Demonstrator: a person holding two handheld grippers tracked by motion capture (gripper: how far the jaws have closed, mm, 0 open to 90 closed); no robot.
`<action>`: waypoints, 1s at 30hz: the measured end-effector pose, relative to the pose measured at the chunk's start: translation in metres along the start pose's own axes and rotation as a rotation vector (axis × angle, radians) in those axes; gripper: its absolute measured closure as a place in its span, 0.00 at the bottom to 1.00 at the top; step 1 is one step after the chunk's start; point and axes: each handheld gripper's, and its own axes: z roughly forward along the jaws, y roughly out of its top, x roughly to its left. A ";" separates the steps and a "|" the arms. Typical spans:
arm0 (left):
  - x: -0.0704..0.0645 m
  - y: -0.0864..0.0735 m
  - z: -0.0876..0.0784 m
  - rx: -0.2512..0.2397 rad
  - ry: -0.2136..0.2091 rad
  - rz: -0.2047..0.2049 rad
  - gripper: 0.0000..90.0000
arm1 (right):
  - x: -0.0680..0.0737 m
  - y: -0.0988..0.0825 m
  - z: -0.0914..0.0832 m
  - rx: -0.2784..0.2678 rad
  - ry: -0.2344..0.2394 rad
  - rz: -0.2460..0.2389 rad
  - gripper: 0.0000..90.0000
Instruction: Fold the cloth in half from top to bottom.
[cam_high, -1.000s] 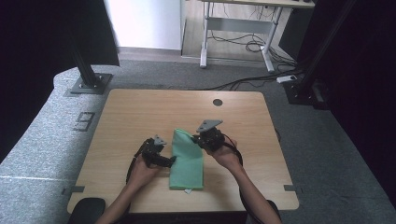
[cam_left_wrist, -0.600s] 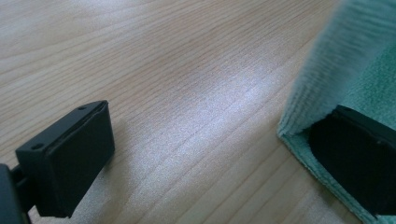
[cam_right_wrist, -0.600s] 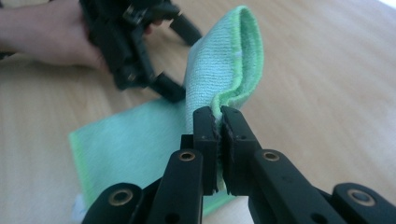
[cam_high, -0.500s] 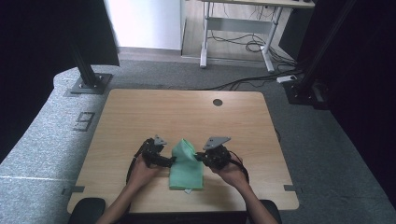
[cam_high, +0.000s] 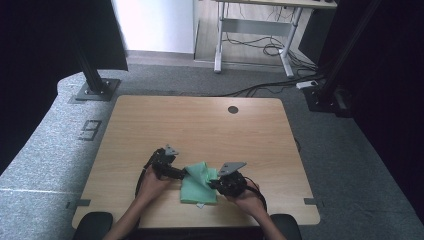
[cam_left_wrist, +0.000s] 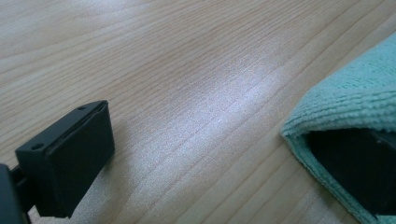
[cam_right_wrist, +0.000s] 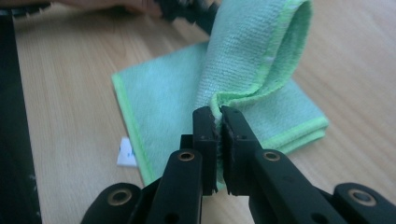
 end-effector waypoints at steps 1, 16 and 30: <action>0.000 0.000 0.000 0.000 0.000 0.000 0.00 | 0.003 -0.003 0.002 0.015 -0.003 -0.003 0.93; 0.000 0.000 0.000 0.000 -0.008 0.009 0.00 | 0.016 -0.020 0.010 0.094 -0.040 -0.002 0.90; 0.001 0.004 -0.046 -0.042 -0.150 0.052 0.07 | 0.012 -0.024 0.011 0.069 -0.039 0.055 0.91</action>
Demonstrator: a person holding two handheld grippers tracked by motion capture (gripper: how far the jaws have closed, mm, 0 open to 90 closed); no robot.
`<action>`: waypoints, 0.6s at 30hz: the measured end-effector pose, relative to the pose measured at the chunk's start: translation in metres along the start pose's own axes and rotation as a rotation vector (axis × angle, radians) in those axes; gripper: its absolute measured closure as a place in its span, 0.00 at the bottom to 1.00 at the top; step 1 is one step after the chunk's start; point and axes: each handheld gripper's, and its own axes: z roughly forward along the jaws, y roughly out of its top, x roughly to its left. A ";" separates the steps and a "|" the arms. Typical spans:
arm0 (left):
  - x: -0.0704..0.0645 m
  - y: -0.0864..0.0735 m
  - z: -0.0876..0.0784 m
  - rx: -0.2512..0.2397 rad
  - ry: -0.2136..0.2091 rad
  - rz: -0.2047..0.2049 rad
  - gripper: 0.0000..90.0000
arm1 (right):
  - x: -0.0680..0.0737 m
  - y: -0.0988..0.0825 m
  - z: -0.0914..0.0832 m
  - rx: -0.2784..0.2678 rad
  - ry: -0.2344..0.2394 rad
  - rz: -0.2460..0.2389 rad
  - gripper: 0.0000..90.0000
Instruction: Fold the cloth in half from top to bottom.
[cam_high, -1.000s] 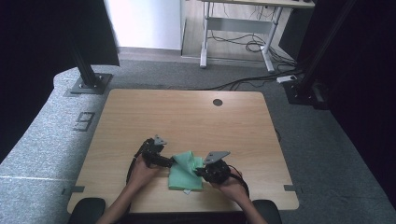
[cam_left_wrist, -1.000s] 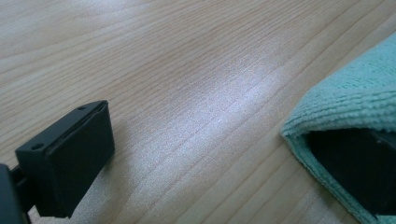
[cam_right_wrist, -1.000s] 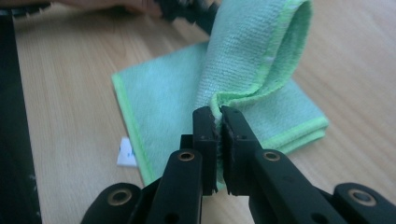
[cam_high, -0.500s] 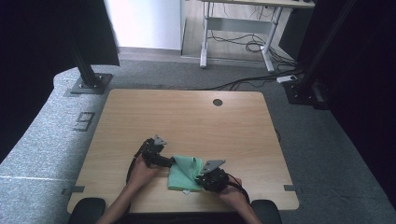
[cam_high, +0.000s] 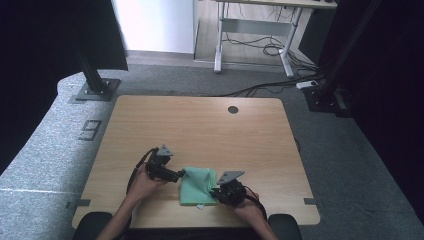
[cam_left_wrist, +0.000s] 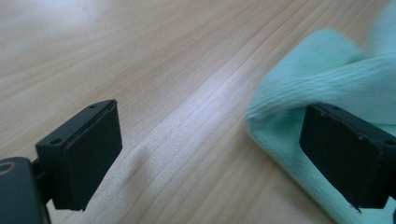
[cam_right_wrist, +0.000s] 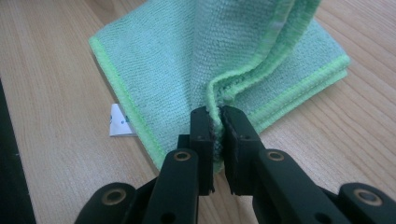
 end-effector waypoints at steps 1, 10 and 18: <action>0.001 0.001 -0.005 -0.016 -0.010 -0.006 0.07 | 0.000 0.000 0.000 -0.001 -0.001 0.001 0.91; 0.005 0.032 0.003 -0.048 0.050 0.002 0.07 | 0.001 0.000 0.000 -0.001 -0.005 0.004 0.90; -0.009 0.028 0.031 0.035 0.013 0.049 0.07 | 0.001 -0.001 -0.001 -0.012 -0.005 0.019 0.89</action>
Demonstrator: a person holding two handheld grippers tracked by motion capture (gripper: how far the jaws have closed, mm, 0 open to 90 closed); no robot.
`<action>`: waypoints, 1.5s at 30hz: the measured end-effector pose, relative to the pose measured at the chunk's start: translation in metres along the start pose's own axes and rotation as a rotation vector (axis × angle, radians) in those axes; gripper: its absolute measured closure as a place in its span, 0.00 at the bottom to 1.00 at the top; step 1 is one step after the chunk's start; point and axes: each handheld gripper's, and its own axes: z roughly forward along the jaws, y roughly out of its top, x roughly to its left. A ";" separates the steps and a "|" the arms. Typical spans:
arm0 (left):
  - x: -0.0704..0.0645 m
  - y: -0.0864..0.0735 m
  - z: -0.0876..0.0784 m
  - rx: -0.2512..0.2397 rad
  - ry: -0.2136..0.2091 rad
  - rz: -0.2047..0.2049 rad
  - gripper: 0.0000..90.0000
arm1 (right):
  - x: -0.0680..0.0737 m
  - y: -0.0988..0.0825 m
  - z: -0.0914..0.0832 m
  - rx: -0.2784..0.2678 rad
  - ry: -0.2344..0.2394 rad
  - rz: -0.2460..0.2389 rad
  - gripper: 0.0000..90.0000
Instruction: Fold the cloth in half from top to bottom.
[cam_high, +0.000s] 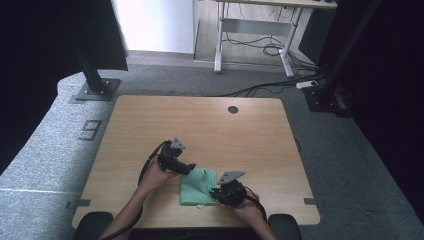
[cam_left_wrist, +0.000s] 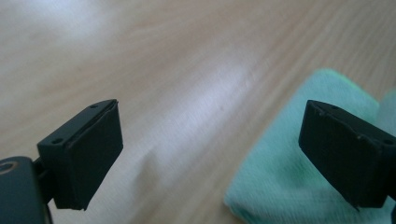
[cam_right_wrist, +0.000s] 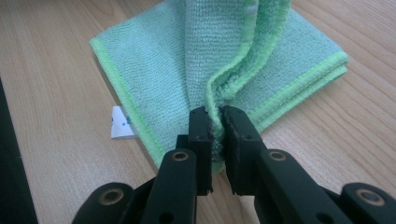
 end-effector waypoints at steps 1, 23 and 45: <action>-0.002 -0.004 -0.001 0.000 -0.008 -0.007 0.07 | 0.000 0.000 0.000 0.000 0.000 0.000 0.89; -0.044 -0.050 -0.033 0.031 -0.047 0.052 0.07 | -0.017 0.014 -0.012 -0.058 -0.042 0.074 0.50; -0.051 -0.076 -0.035 0.042 0.000 -0.006 0.06 | 0.004 -0.005 0.001 0.028 -0.140 0.042 0.26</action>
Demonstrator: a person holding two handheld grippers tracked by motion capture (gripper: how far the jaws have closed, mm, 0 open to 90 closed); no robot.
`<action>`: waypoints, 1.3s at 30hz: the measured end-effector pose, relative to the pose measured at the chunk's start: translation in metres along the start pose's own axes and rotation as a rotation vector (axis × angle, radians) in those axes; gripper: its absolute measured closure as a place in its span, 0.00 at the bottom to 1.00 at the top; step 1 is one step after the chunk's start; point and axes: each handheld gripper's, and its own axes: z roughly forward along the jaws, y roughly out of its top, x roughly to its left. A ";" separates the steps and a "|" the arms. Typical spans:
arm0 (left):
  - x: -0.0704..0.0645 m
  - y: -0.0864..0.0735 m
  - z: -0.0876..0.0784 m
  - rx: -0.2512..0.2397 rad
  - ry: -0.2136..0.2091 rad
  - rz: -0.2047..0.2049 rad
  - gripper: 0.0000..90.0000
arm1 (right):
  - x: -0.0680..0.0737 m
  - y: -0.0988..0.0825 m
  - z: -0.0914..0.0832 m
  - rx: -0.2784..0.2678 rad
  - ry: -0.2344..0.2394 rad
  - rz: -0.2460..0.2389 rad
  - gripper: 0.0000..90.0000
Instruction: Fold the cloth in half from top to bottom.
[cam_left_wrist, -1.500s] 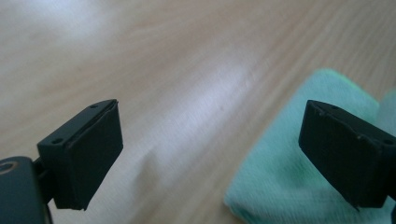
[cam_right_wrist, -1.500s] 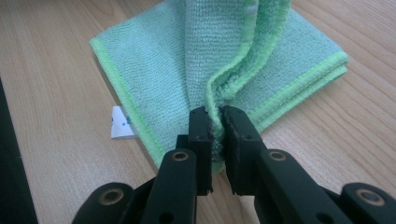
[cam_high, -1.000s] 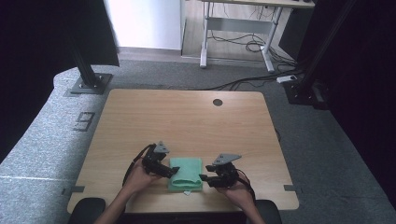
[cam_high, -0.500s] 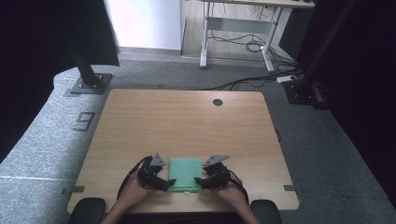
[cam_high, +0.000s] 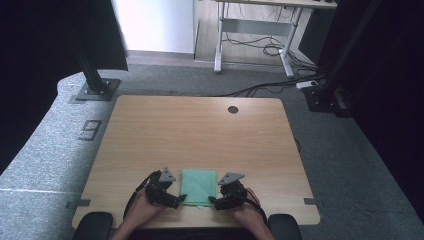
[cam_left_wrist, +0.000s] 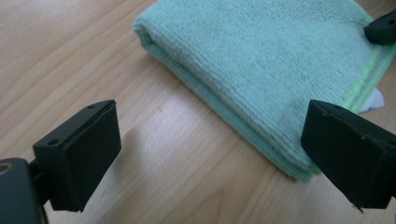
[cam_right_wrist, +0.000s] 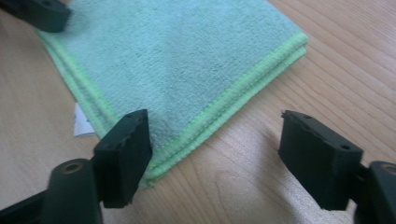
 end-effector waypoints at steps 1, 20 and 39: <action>0.001 -0.003 0.001 0.001 0.000 -0.011 0.06 | -0.001 -0.001 0.001 -0.002 -0.007 0.016 0.23; 0.019 0.006 0.018 -0.025 0.058 -0.039 0.01 | -0.016 0.005 0.012 -0.018 -0.076 0.108 0.16; 0.064 0.042 0.046 -0.035 0.083 -0.073 0.00 | -0.064 0.030 0.037 -0.052 -0.125 0.160 0.16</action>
